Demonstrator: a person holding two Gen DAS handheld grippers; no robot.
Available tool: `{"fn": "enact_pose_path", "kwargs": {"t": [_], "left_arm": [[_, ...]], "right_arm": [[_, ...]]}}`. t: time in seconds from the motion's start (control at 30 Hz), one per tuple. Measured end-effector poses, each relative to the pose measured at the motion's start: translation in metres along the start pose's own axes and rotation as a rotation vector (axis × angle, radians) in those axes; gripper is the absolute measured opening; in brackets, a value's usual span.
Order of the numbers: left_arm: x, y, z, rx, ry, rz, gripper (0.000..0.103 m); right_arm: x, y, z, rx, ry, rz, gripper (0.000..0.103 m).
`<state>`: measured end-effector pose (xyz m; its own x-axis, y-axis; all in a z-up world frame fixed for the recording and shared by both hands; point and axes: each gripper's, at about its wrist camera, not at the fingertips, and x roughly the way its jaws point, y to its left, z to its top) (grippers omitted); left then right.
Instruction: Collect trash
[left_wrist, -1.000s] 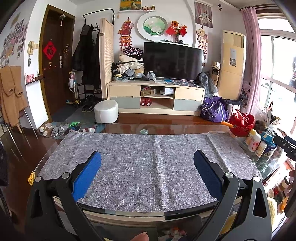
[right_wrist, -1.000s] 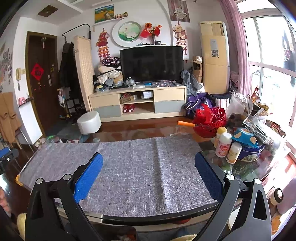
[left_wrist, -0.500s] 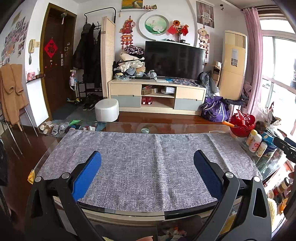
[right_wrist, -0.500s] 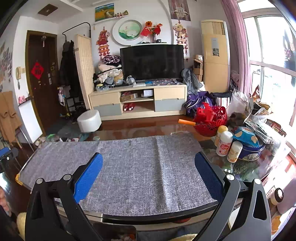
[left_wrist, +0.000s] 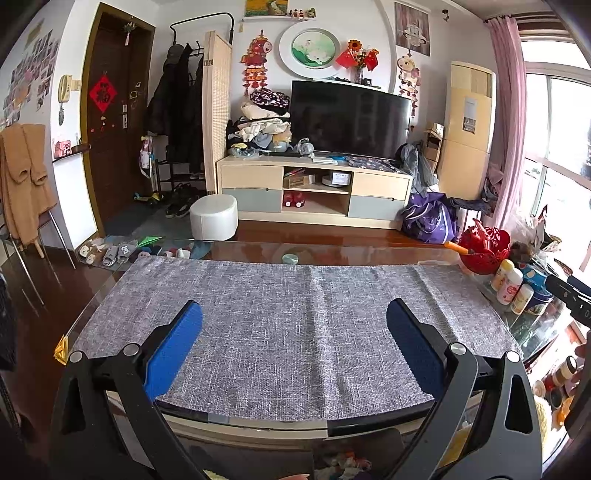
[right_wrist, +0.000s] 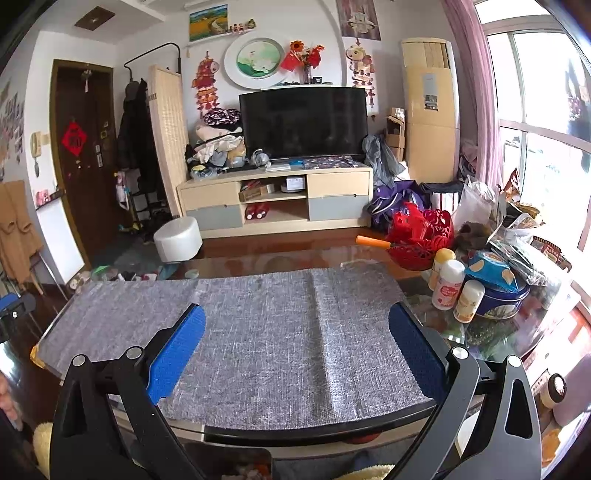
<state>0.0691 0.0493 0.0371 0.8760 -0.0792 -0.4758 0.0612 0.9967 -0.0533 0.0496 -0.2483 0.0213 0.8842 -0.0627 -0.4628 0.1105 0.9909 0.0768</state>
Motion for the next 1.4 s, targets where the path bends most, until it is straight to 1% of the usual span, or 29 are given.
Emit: {"fn": "enact_pose_path", "kwargs": {"t": [1.07, 1.23, 1.4], "left_arm": [[0.0002, -0.0026, -0.0008, -0.006, 0.008, 0.006, 0.095], [-0.0001, -0.0026, -0.0015, -0.013, 0.007, -0.003, 0.093], [0.0007, -0.0053, -0.0014, -0.01, 0.012, 0.014, 0.093]], "right_arm": [[0.0011, 0.0033, -0.0028, 0.014, 0.02, 0.007, 0.1], [0.0031, 0.0026, -0.0027, 0.022, 0.029, 0.013, 0.1], [0.0036, 0.0004, -0.0025, 0.022, 0.031, 0.007, 0.1]]}}
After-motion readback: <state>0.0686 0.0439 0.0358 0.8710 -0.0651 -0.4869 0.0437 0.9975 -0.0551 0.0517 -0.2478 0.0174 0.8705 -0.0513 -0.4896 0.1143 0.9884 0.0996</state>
